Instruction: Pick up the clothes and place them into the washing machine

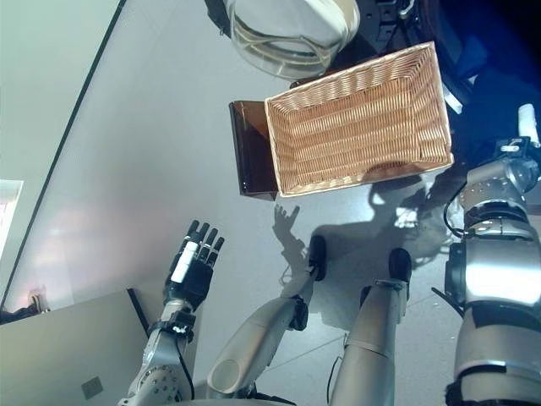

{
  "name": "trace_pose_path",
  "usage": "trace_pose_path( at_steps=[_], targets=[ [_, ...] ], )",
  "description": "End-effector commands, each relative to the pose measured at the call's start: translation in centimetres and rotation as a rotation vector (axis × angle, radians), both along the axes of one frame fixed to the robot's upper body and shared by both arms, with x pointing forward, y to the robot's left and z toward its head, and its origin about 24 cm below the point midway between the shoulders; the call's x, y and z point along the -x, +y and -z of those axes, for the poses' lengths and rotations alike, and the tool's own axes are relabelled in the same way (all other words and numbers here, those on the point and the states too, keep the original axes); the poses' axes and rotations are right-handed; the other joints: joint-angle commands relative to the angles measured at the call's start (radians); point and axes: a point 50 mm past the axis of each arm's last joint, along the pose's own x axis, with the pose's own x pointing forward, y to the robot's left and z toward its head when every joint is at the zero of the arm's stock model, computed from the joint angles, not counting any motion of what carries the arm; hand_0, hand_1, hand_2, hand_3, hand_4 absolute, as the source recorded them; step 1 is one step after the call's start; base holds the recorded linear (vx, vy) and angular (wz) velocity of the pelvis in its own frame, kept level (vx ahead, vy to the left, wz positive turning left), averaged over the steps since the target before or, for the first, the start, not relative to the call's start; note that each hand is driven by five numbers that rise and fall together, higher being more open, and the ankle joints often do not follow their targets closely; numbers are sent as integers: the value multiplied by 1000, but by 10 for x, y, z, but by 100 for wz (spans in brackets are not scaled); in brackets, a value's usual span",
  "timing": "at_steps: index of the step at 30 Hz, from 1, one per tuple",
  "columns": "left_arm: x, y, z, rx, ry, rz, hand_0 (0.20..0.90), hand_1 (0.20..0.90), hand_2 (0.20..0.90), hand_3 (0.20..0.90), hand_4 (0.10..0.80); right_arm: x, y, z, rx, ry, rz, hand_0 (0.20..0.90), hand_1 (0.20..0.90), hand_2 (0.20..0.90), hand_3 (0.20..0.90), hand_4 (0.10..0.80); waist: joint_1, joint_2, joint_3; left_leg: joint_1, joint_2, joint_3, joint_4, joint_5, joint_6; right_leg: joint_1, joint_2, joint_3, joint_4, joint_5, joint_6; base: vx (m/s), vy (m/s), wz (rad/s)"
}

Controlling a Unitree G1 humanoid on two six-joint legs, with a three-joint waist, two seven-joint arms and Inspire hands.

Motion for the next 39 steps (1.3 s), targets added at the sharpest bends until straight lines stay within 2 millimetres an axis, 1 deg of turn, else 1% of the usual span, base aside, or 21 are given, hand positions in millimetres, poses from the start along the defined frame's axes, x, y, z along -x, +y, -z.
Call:
trace_pose_path(
  at_steps=[1, 10, 15, 16, 17, 18, 19, 20, 23, 26, 30, 31, 35, 39],
  targets=[
    [-10, 28, -34, -50, -195, -92, 900, 900, 900, 900, 800, 31, -11, -151, 474, -355, 27, 200, 200, 200, 200, 300, 37, 42, 13, -2, -16, 30, 19, -21, -72, 113, 16, -73, -109, -21, -52, 48, 40, 7],
    [-16, 25, -36, -42, -212, -105, 900, 900, 900, 900, 800, 20, 3, -149, 473, -384, -34, 200, 200, 200, 200, 300, 62, 33, 5, -19, -32, 30, 30, -38, -65, 98, -1, -74, -110, -25, -46, 57, 47, 7],
    [-20, 23, -39, -34, -225, -112, 900, 900, 900, 900, 800, 13, 17, -154, 432, -456, -61, 200, 200, 200, 200, 300, 78, 27, -6, -24, -34, 28, 28, -36, -61, 105, -2, -77, -136, -10, -42, 36, 44, 1],
    [-21, 23, -40, -35, -230, -115, 900, 900, 900, 900, 800, 12, 18, -155, 413, -480, -56, 200, 200, 200, 200, 300, 81, 27, -9, -24, -35, 27, 27, -36, -60, 107, -3, -79, -141, -8, -41, 55, 56, -4],
    [-21, 22, -41, -30, -231, -119, 900, 900, 900, 900, 800, 11, 24, -157, 392, -525, -62, 200, 200, 200, 200, 300, 84, 22, -13, -21, -39, 26, 26, -42, -58, 113, -8, -81, -145, -13, -41, 19, 39, -3],
    [-21, 22, -41, -30, -232, -120, 900, 900, 900, 900, 800, 11, 24, -157, 392, -526, -62, 200, 200, 200, 200, 300, 86, 23, -13, -25, -36, 27, 26, -38, -58, 109, -5, -82, -147, -5, -41, 47, 50, -2],
    [-21, 23, -41, -28, -226, -127, 900, 900, 900, 900, 800, 8, 29, -155, 368, -551, -73, 200, 200, 200, 200, 300, 90, 17, -18, -21, -40, 24, 25, -45, -55, 118, -10, -85, -154, -13, -39, 0, 0, 0],
    [-22, 23, -41, -29, -227, -128, 900, 900, 900, 900, 800, 7, 29, -155, 368, -551, -73, 200, 200, 200, 200, 300, 92, 19, -18, -24, -36, 25, 25, -41, -54, 115, -7, -85, -156, -4, -40, 26, 50, -2],
    [-23, 23, -41, -32, -228, -129, 900, 900, 900, 900, 800, 2, 35, -149, 351, -540, -91, 200, 200, 200, 200, 300, 99, 12, -24, -22, -36, 22, 22, -41, -52, 125, -8, -87, -175, 6, -37, 4, 34, 2],
    [-24, 22, -42, -29, -228, -125, 900, 900, 900, 900, 800, -6, 41, -138, 314, -528, -109, 200, 200, 200, 200, 300, 104, 2, -32, -16, -39, 21, 21, -46, -48, 139, -11, -87, -196, 17, -35, 6, 41, 6],
    [-25, 21, -42, -21, -229, -128, 900, 900, 900, 900, 800, -12, 48, -131, 290, -511, -125, 200, 200, 200, 200, 300, 106, -4, -40, -13, -41, 20, 22, -51, -44, 148, -13, -87, -211, 23, -34, -2, 45, 6],
    [-25, 22, -42, -17, -227, -131, 900, 900, 900, 900, 800, -15, 51, -128, 283, -504, -137, 200, 200, 200, 200, 300, 107, -6, -43, -11, -42, 19, 24, -54, -42, 153, -18, -89, -219, 27, -31, -6, 36, 9],
    [-24, 23, -43, -9, -232, -137, 900, 900, 900, 900, 800, -17, 52, -125, 270, -497, -143, 200, 200, 200, 200, 300, 108, -8, -45, -7, -44, 17, 24, -54, -40, 164, -21, -90, -230, 31, -29, -14, 36, 15],
    [-24, 26, -45, -23, -239, -149, 900, 900, 900, 900, 800, -11, 47, -130, 262, -528, -106, 200, 200, 200, 200, 300, 109, -13, -47, -3, -44, 16, 25, -56, -38, 170, -21, -88, -232, 28, -30, -9, 13, 3]
  ],
)
